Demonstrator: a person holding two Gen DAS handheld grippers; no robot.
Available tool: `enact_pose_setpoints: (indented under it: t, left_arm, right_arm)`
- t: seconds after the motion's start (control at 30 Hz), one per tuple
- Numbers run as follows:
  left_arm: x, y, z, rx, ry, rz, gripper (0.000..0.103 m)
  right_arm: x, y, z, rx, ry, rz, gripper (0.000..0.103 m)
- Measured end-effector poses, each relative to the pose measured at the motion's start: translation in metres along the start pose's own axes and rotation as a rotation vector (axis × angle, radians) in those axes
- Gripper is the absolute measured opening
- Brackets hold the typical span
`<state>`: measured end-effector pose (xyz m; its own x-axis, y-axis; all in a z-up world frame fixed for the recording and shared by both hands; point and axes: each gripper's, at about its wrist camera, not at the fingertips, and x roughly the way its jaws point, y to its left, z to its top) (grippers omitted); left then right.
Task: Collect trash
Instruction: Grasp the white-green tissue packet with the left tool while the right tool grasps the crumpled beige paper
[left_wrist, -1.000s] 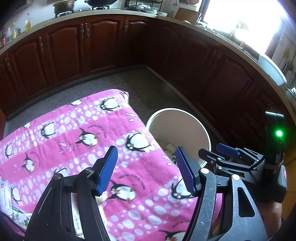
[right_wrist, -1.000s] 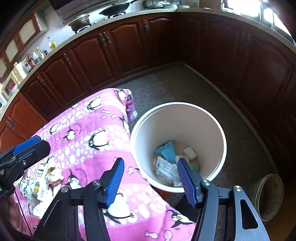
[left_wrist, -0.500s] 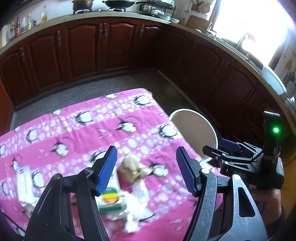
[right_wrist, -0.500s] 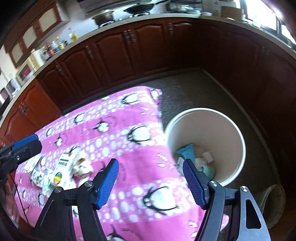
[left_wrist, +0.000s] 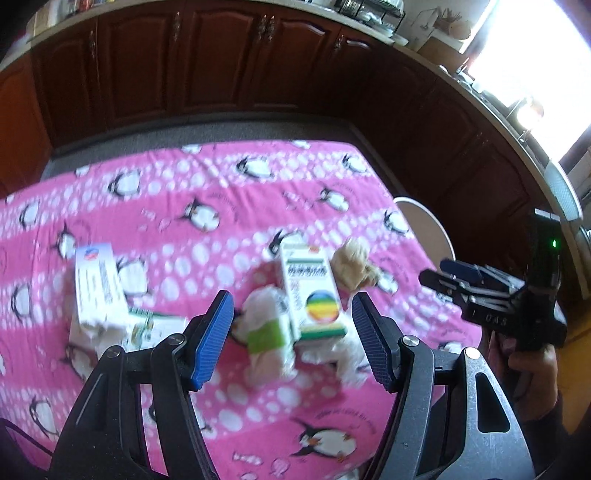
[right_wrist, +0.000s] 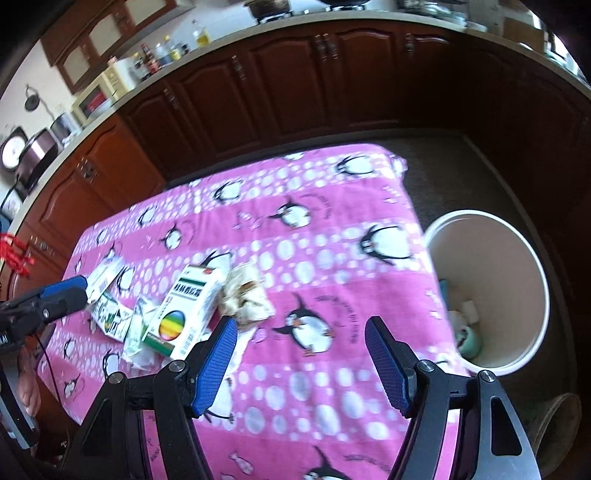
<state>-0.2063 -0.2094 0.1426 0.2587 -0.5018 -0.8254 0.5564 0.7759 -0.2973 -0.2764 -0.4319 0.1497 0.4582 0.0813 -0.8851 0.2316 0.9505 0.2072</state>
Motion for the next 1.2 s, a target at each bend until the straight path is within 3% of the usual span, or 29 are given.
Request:
enact_pose_setpoints:
  t: [0.27, 0.57, 1.1, 1.2]
  left_arm:
    - [0.017, -0.005, -0.033, 0.079, 0.075, 0.035, 0.066]
    - [0.045, -0.008, -0.042, 0.125, 0.106, 0.103, 0.065]
    - [0.049, 0.020, -0.038, 0.016, 0.095, 0.124, 0.062]
    - [0.048, 0.024, -0.039, 0.004, 0.093, 0.157, 0.062]
  right_arm:
    - [0.019, 0.016, 0.003, -0.031, 0.033, 0.023, 0.069]
    - [0.036, 0.022, 0.010, -0.028, 0.055, 0.041, 0.069]
    - [0.077, 0.035, 0.017, -0.034, 0.106, 0.056, 0.069]
    - [0.081, 0.036, 0.017, -0.034, 0.114, 0.060, 0.064]
